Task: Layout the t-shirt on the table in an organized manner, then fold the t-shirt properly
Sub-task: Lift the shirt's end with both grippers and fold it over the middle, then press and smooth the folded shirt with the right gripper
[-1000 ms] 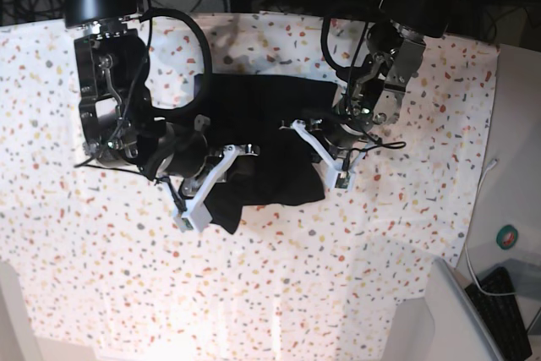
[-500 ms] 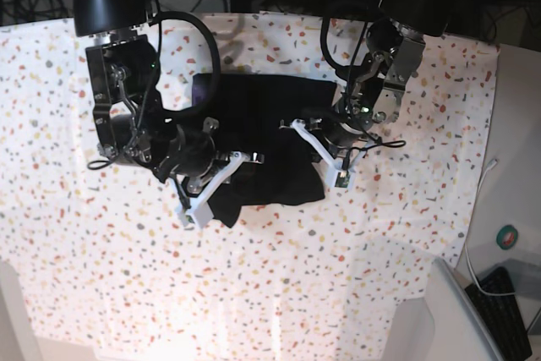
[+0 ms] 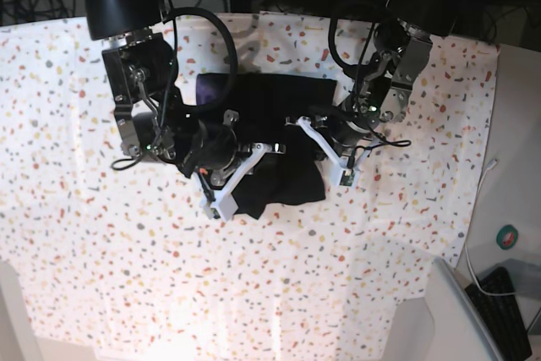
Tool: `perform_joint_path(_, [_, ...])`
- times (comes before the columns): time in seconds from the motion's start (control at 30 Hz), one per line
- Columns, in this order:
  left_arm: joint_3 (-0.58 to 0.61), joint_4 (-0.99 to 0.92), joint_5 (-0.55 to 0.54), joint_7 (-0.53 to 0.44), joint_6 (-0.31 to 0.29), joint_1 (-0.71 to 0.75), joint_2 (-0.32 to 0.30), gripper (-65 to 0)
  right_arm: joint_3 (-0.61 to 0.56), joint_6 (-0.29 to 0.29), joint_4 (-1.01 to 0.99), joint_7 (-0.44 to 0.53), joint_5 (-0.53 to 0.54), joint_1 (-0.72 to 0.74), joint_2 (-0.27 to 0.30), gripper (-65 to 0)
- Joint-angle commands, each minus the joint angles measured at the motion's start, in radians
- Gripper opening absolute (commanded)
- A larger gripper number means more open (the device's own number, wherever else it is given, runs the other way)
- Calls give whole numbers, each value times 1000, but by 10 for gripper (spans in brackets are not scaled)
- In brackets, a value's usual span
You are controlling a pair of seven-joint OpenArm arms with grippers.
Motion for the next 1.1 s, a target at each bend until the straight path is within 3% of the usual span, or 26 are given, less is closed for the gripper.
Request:
perform_joint_path(0.0, [-3, 1, 14, 48, 16, 4, -17, -650, -3, 3, 17, 26, 21, 20, -3, -650])
perform_joint_path(0.3, [-20, 146, 6, 48, 16, 96, -122, -650, -2, 2, 12, 40, 21, 20, -1, -650])
perform_joint_path(0.6, [-273, 298, 12, 49, 14, 294, -166, -650, 0, 0, -48, 42, 21, 21, -7, -650])
perform_joint_path(0.7, [-336, 334, 12, 49, 14, 347, -186, -650, -3, -48, -48, 42, 21, 21, -7, -650])
perform_joint_path(1.07, [-454, 354, 11, 49, 14, 418, -194, -650, -3, -63, -48, 42, 25, 21, -13, -650])
